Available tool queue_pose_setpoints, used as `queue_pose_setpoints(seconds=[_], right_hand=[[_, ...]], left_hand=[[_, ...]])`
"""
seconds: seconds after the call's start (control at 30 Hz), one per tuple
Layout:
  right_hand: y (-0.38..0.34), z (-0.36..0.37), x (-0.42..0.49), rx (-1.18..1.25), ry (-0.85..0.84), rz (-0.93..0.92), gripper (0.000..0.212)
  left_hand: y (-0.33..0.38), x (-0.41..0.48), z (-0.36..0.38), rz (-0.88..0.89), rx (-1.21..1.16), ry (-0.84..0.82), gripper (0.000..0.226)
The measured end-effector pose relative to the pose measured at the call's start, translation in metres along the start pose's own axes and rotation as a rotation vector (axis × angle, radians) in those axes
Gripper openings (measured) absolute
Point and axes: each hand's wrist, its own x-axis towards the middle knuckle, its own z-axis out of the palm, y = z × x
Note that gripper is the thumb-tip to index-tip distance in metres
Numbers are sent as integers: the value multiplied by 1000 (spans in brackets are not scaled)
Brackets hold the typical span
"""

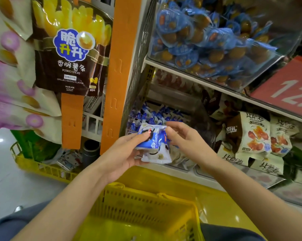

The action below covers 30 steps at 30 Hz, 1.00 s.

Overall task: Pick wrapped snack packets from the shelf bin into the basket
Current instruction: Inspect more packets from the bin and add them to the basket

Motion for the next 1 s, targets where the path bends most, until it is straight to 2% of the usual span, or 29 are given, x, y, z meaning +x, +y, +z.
queue_pose_setpoints(seconds=[0.1, 0.13, 0.2, 0.27, 0.37, 0.43, 0.6, 0.73, 0.8, 0.87, 1.0], right_hand=[[-9, -8, 6, -54, -189, 5, 63], [-10, -9, 8, -53, -271, 10, 60], [-12, -11, 12, -27, -377, 24, 42], [-10, -12, 15, 10, -394, 47, 38], [-7, -11, 18, 92, -431, 100, 57], [-7, -8, 19, 141, -454, 100, 54], [-6, -8, 20, 253, -395, 73, 32], [-2, -9, 20, 356, -201, 69, 29], [-1, -10, 17, 376, -92, 66, 28], [-2, -11, 13, 345, -54, 73, 33], [-4, -11, 3, 230, -176, 129, 50]], left_hand=[[0, 0, 0, -60, 104, -63, 44], [0, 0, 0, -71, 126, -72, 43], [-1, 0, 0, -85, 158, -61, 43], [-1, 0, 0, -91, 180, -43, 44], [-1, -1, 1, -95, 191, -9, 47], [-2, -1, 1, -112, 174, 16, 52], [-2, -3, 1, -172, -21, -39, 42], [-4, -2, 2, -165, -65, -42, 42], [-6, 0, 1, -136, -57, 27, 41], [-7, 2, 0, -100, -24, 118, 43], [-9, 7, -4, 20, 188, 329, 49]])
